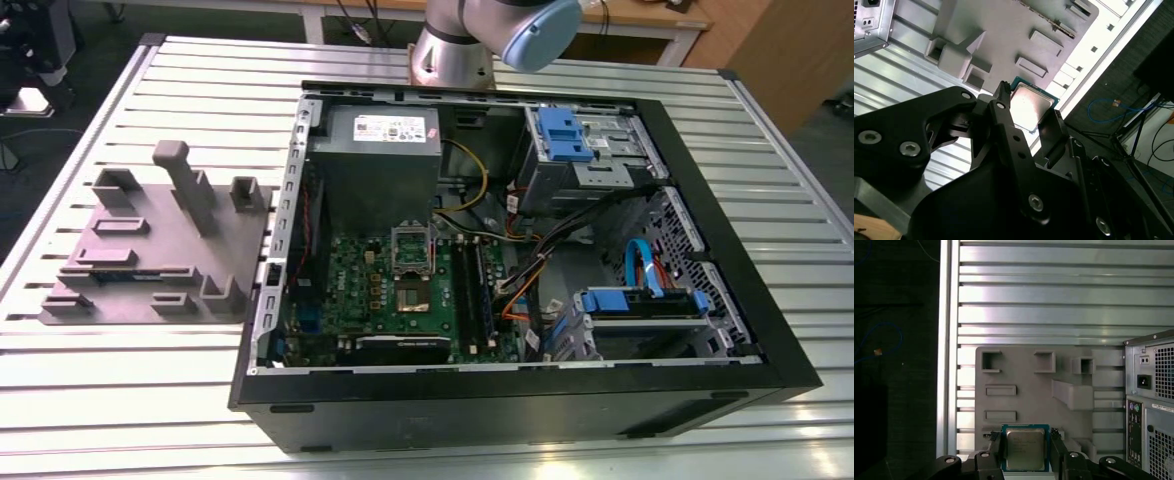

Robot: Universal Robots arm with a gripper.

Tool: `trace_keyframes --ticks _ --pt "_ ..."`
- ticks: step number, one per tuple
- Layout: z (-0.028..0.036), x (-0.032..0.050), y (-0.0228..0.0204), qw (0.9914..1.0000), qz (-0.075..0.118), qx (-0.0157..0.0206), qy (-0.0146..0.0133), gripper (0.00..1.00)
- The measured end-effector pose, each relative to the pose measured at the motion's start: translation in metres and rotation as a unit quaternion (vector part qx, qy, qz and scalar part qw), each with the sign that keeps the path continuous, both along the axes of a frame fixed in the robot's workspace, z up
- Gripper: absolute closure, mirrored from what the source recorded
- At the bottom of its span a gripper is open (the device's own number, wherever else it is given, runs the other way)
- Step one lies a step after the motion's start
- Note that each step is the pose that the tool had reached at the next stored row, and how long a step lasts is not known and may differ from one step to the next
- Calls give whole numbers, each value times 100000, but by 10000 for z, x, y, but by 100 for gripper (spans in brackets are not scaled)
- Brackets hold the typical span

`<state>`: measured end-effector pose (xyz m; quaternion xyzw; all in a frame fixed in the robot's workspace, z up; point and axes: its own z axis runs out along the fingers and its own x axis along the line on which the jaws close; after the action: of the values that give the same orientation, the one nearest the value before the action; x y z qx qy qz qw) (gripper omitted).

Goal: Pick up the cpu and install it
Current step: 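Pick up the cpu and move it towards the insertion slot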

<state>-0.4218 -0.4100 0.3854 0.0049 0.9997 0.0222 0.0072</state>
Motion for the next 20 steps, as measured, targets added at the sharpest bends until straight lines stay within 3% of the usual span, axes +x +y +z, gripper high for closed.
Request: trace_keyframes --ticks 6,8,20 --pt "0 12 0 100000 0 -3 3 53" --pt "-17 129 0 100000 -2 41 0 53" --pt "-17 155 0 100000 -2 37 5 53"
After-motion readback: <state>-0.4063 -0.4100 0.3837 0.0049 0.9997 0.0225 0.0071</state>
